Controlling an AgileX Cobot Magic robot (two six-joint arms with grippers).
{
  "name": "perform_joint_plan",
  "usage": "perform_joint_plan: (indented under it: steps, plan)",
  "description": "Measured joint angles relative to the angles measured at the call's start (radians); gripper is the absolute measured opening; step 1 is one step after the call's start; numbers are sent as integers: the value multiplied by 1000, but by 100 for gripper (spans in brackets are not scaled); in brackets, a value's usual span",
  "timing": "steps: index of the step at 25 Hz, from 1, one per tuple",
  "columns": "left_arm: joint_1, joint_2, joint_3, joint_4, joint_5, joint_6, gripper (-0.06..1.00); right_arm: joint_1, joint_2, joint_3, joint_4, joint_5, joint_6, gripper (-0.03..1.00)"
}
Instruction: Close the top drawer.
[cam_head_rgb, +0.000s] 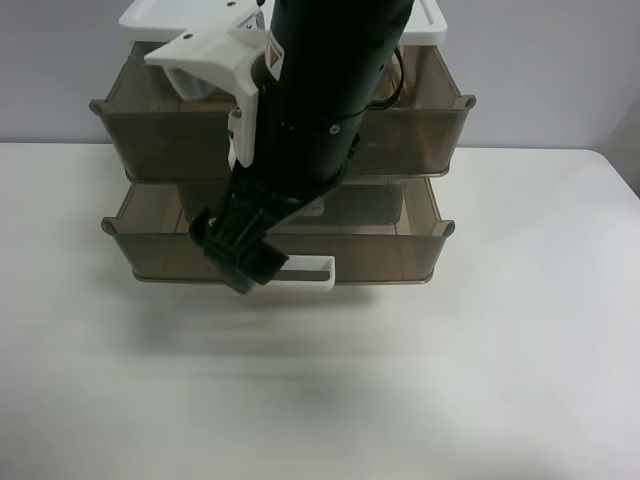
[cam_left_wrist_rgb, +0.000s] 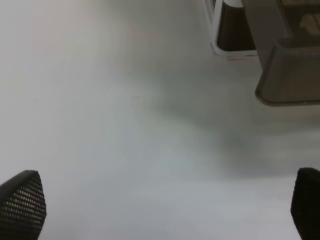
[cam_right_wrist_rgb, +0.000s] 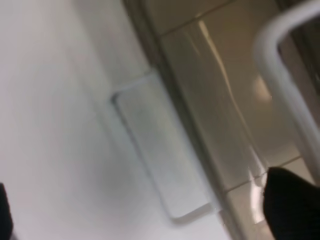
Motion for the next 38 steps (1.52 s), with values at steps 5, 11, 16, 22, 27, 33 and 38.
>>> perform_joint_plan:
  steps: [5, 11, 16, 22, 27, 33, 38]
  plan:
    - [0, 0, 0, 0, 0, 0, 99, -45, 20, -56, 0, -21, -19, 98]
    - [0, 0, 0, 0, 0, 0, 99, -87, 101, -144, 0, -37, -41, 98]
    - [0, 0, 0, 0, 0, 0, 99, -137, 155, -217, 7, -45, -61, 98]
    - [0, 0, 0, 0, 0, 0, 99, -199, 171, -236, 16, -90, -86, 98]
    - [0, 0, 0, 0, 0, 0, 99, -217, 181, -236, 45, -96, -86, 98]
    - [0, 0, 0, 0, 0, 0, 99, -222, 135, -236, 100, -102, -128, 98]
    - [0, 0, 0, 0, 0, 0, 99, -230, -31, -238, 117, -4, -141, 98]
